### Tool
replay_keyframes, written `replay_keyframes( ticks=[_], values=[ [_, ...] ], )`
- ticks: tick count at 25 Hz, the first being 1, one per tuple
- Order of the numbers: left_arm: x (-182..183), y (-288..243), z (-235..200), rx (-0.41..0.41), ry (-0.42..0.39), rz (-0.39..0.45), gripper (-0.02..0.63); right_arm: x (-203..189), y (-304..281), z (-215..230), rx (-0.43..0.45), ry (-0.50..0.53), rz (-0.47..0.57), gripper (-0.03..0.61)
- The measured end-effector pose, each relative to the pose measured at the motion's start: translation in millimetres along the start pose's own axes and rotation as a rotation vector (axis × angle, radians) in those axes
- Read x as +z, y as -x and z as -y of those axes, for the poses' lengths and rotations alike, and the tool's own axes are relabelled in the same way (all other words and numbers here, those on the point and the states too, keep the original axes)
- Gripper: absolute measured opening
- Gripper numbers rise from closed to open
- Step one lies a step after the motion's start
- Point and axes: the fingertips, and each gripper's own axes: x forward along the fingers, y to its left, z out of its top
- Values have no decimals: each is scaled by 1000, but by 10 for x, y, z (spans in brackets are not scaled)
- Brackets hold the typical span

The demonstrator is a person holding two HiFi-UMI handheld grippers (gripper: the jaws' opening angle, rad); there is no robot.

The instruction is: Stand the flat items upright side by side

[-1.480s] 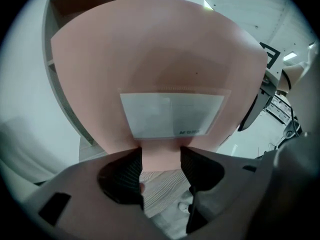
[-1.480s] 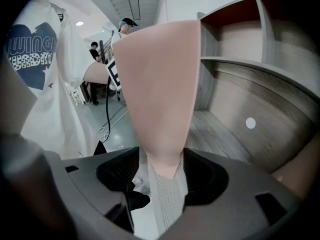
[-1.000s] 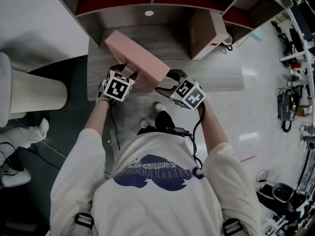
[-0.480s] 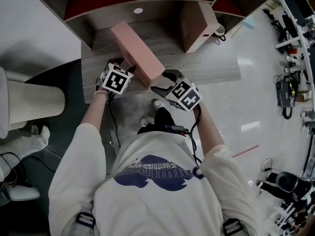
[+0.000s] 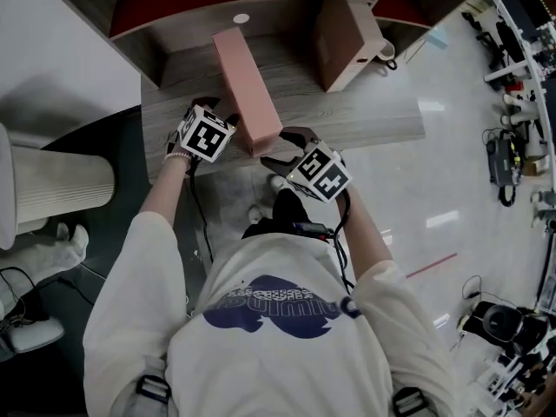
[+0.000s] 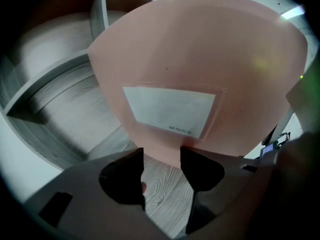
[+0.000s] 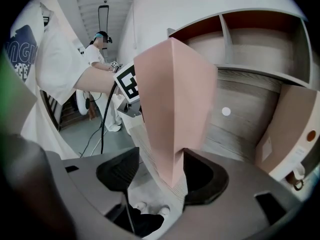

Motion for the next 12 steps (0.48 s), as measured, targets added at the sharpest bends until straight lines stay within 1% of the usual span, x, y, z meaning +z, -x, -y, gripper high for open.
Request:
replay_keyframes(
  ticks=[6, 10, 12],
  values=[
    [-15, -6, 7, -23, 6, -4, 235, 25, 0, 29, -13, -39, 27, 273],
    [-2, -31, -14, -42, 5, 3, 235, 45, 9, 124, -53, -80, 44, 313],
    [3, -45, -27, -52, 12, 3, 235, 40, 6, 186, -67, -100, 49, 321]
  ],
)
